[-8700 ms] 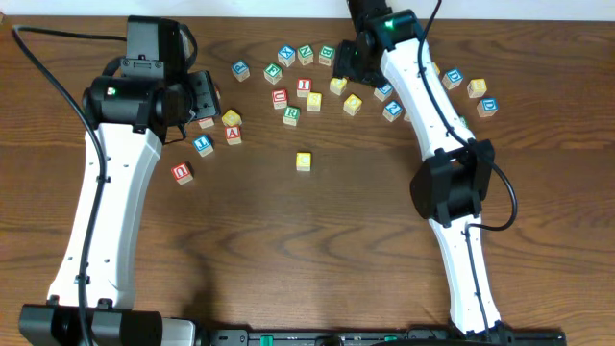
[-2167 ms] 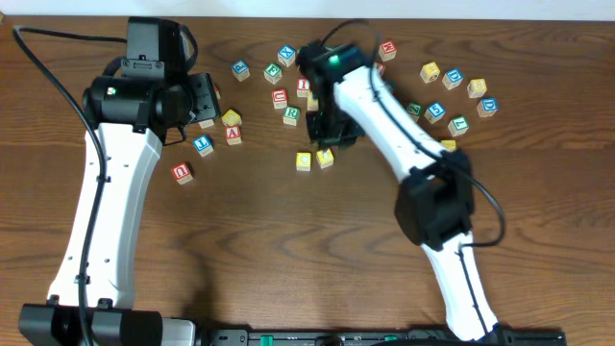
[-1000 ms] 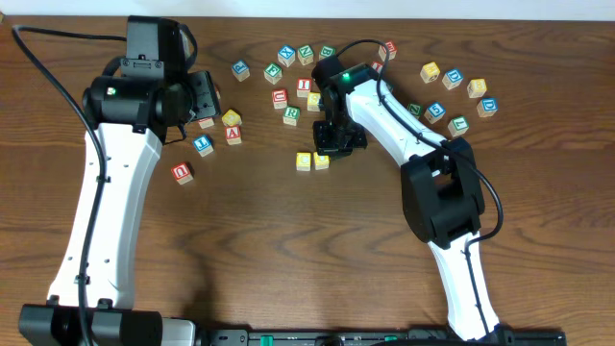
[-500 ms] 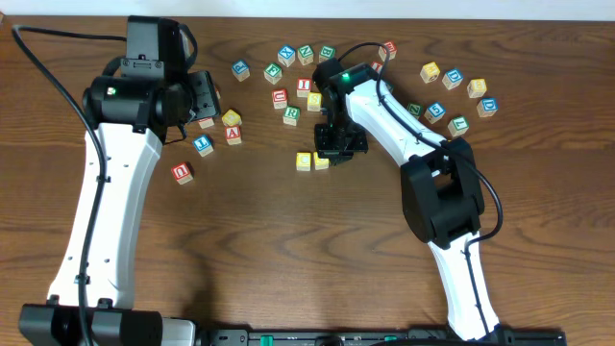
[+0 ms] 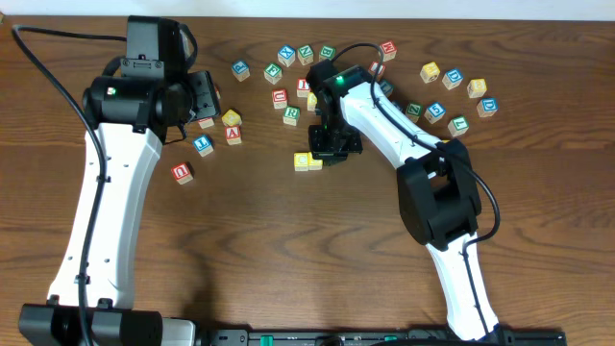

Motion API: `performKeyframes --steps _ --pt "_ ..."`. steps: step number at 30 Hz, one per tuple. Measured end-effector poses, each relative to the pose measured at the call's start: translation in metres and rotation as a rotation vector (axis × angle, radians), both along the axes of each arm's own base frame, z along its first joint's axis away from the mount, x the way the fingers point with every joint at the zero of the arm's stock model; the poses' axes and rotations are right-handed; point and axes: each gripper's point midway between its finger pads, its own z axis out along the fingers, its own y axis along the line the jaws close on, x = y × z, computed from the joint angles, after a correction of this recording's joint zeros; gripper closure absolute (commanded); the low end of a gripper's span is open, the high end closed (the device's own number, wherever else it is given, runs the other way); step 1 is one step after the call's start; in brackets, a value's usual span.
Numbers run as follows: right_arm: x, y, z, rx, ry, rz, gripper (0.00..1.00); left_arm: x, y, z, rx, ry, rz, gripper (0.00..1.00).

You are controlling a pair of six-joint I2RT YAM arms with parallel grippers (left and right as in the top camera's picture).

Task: Spell out CORL

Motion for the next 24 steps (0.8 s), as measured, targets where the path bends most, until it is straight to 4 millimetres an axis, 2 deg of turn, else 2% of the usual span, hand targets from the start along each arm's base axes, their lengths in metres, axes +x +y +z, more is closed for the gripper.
performKeyframes --steps 10,13,15,17,21,24 --pt "0.003 -0.005 -0.001 -0.024 -0.015 0.003 0.99 0.000 0.000 0.000 0.000 0.000 0.000 0.42" --pt "0.009 -0.008 0.002 -0.033 -0.035 0.001 0.99 0.000 0.000 0.000 0.000 0.000 -0.001 0.52" --pt "0.022 -0.009 0.010 -0.020 -0.072 -0.007 0.99 0.000 0.000 0.000 0.000 0.000 0.001 0.62" --pt "0.033 -0.010 0.019 -0.006 -0.109 -0.015 0.97 0.000 0.000 0.000 0.002 0.000 -0.003 0.68" --pt "0.056 -0.010 0.040 0.028 -0.190 -0.011 0.80 0.000 0.000 0.000 -0.012 -0.001 0.019 0.68" --pt "0.073 -0.011 0.064 0.054 -0.261 0.006 0.68 0.002 0.000 0.001 -0.018 -0.008 0.026 0.68"
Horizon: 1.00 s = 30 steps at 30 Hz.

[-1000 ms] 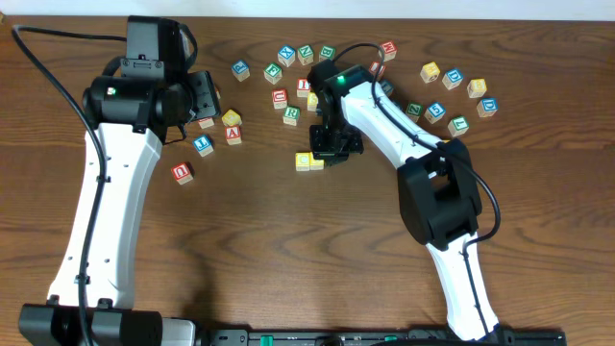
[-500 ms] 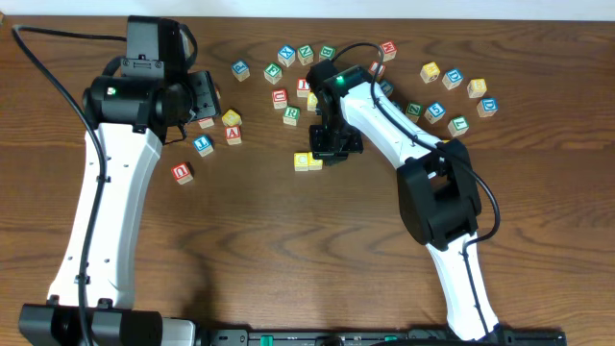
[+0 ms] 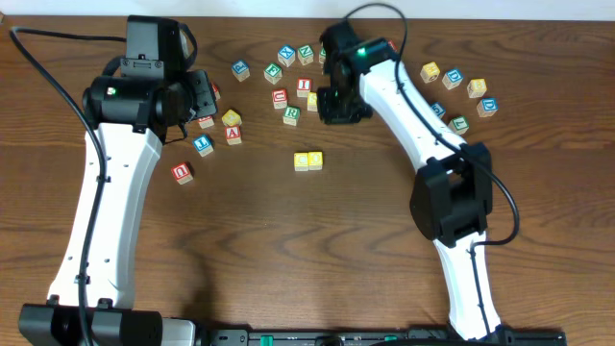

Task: Spell out CORL

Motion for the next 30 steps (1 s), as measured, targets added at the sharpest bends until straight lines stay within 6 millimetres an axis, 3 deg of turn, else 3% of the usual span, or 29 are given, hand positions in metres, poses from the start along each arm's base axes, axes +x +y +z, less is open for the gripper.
performKeyframes --steps 3,6,10,15,20,23,27,30 --pt "0.013 0.004 0.021 0.029 -0.067 0.013 0.62 0.002 0.000 0.002 -0.001 -0.012 0.000 0.68" --pt "0.027 0.015 0.038 0.082 -0.143 0.023 0.56 0.002 0.000 0.002 -0.002 -0.012 0.002 0.61" --pt "0.042 0.033 0.049 0.138 -0.222 0.023 0.50 0.003 0.004 0.002 0.000 -0.015 0.010 0.60" --pt "0.044 0.067 0.058 0.178 -0.291 0.025 0.50 0.004 0.039 0.004 0.015 -0.021 0.100 0.60" --pt "0.038 0.092 0.044 0.142 -0.313 0.000 0.53 -0.006 0.076 0.022 0.029 -0.065 0.198 0.60" --pt "0.037 0.095 0.026 0.089 -0.312 -0.033 0.53 -0.013 0.078 0.030 0.032 -0.079 0.205 0.60" --pt "0.039 0.091 -0.001 0.027 -0.299 -0.073 0.52 -0.017 0.077 0.026 0.032 -0.057 0.204 0.60" --pt "0.042 0.085 -0.006 -0.001 -0.303 -0.104 0.52 -0.018 0.077 0.024 0.032 -0.048 0.204 0.60"
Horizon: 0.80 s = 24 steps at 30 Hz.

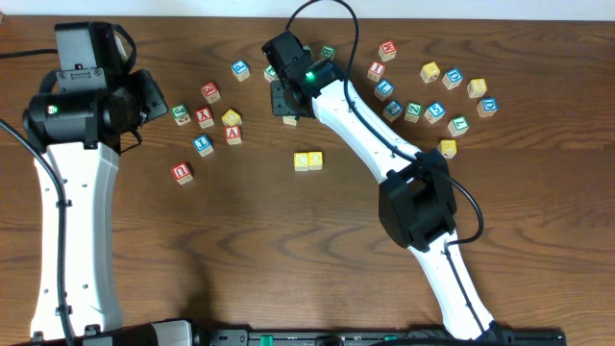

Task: Spell out CORL

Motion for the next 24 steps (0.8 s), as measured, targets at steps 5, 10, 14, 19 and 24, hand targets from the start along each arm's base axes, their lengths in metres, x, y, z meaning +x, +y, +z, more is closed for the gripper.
performKeyframes --steps 5,10,14,19,24 --pt "0.003 -0.004 -0.002 -0.009 -0.009 -0.041 0.52 0.000 0.000 0.000 0.000 0.003 0.000 0.60" --pt "0.007 -0.001 -0.015 -0.006 -0.009 -0.055 0.50 0.000 0.000 0.000 0.000 0.003 0.000 0.60" --pt "0.009 0.002 -0.029 -0.006 -0.002 -0.063 0.50 0.000 0.000 -0.001 0.000 0.003 0.000 0.60" --pt "0.005 0.004 -0.044 -0.018 0.017 -0.063 0.49 -0.001 0.000 -0.001 -0.001 0.005 0.000 0.60" --pt "0.004 0.003 -0.061 -0.031 0.037 -0.069 0.54 -0.001 0.000 -0.001 -0.001 0.006 0.000 0.60"
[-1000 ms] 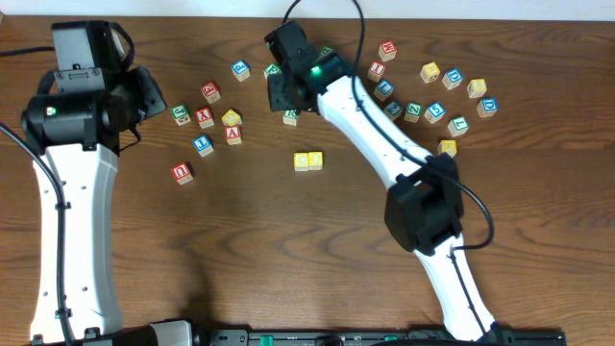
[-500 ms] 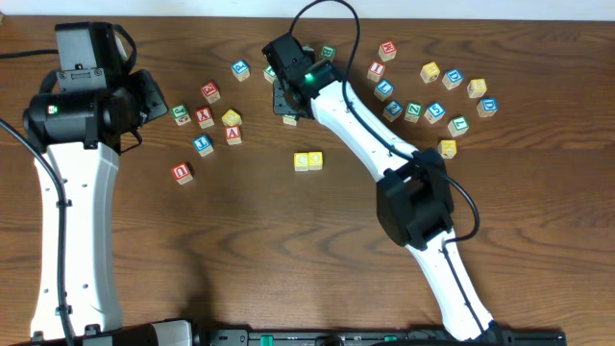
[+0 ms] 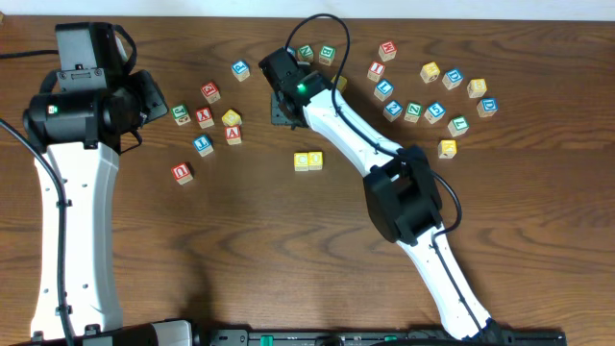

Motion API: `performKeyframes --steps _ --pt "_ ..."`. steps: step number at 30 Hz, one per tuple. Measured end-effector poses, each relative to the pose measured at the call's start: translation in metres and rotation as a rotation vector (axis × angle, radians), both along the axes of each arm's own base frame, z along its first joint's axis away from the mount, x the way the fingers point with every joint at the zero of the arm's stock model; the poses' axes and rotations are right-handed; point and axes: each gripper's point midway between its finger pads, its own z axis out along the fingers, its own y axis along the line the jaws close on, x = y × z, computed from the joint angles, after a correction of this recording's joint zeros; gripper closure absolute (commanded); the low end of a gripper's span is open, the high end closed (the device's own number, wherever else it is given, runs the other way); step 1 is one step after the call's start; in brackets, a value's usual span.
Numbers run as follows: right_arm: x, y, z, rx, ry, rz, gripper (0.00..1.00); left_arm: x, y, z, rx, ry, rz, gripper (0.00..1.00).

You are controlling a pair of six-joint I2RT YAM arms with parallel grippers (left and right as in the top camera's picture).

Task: Spell out CORL

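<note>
Two yellow blocks (image 3: 307, 160) lie side by side on the wooden table (image 3: 240, 250), near its middle. My right gripper (image 3: 283, 108) reaches across to the back of the table and sits low over the small group of blocks behind the yellow pair, hiding them. Its fingers are not visible from above. My left gripper (image 3: 154, 98) hangs at the far left beside a green block (image 3: 181, 115) and a red block (image 3: 205, 117), touching neither.
Loose letter blocks are scattered along the back: a left group including a red A block (image 3: 233, 135), a blue one (image 3: 202, 144) and a red one (image 3: 182, 172), and a right cluster around a yellow block (image 3: 430, 71). A black cable (image 3: 327, 24) loops over the back.
My right gripper has shifted slightly toward the near side and now covers the block that showed at its lower edge. A block behind it has come back into view. The left arm has not moved.
My right gripper was at the yellow pair in mid-table, with the left gripper among the left blocks. Then the right one was at the back cluster, the pair left behind. Later the left arm stood further left and the right gripper further left over the blocks behind the pair, where it stays.
</note>
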Motion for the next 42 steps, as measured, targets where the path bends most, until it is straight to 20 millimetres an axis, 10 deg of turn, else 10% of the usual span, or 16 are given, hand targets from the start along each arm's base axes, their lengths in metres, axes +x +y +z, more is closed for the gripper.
performKeyframes --steps 13,23,37,42 --pt "0.001 0.000 -0.001 -0.024 -0.010 0.049 0.76 0.000 0.000 0.000 0.000 0.001 0.000 0.60" --pt "-0.003 -0.004 0.008 -0.058 -0.008 0.109 0.75 0.000 0.000 0.000 0.000 0.002 0.000 0.60" --pt "-0.040 -0.079 0.160 -0.081 -0.019 0.058 0.72 0.000 0.000 0.000 0.000 0.002 0.000 0.60" --pt "-0.055 -0.106 0.171 -0.123 0.036 0.030 0.71 0.000 0.000 -0.001 0.000 0.002 0.000 0.60"
